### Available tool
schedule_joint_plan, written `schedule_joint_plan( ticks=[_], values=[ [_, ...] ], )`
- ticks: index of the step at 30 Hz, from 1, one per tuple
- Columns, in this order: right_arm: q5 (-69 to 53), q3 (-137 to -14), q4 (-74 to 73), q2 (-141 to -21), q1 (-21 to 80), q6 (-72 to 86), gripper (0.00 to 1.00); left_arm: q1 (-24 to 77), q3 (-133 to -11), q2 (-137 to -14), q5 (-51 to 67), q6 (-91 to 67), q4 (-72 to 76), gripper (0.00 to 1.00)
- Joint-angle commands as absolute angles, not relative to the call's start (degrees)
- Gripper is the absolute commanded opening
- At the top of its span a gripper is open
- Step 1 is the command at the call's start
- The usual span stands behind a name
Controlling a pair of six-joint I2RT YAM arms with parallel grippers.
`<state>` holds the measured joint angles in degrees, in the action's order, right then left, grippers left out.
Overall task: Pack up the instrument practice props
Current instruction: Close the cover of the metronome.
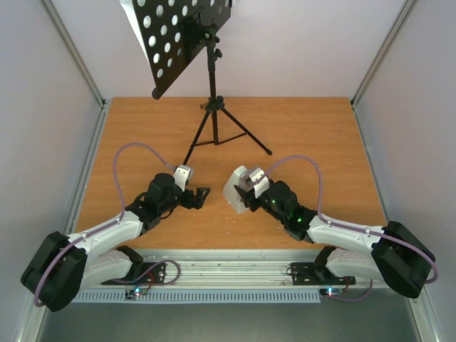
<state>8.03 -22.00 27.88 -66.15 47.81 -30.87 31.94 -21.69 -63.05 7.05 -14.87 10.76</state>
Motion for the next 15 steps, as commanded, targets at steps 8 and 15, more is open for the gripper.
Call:
schedule_joint_plan(
  ticks=[8, 15],
  values=[
    [5.4, -20.0, 32.5, -68.0, 47.5, -34.5, 0.59, 31.7, -21.8, -63.0, 6.9, -14.0, 14.1, 0.99],
    [6.6, -19.0, 33.7, -68.1, 47.6, -34.6, 0.61, 31.7, -21.8, -62.8, 6.9, -13.8, 14.0, 0.99]
  ],
)
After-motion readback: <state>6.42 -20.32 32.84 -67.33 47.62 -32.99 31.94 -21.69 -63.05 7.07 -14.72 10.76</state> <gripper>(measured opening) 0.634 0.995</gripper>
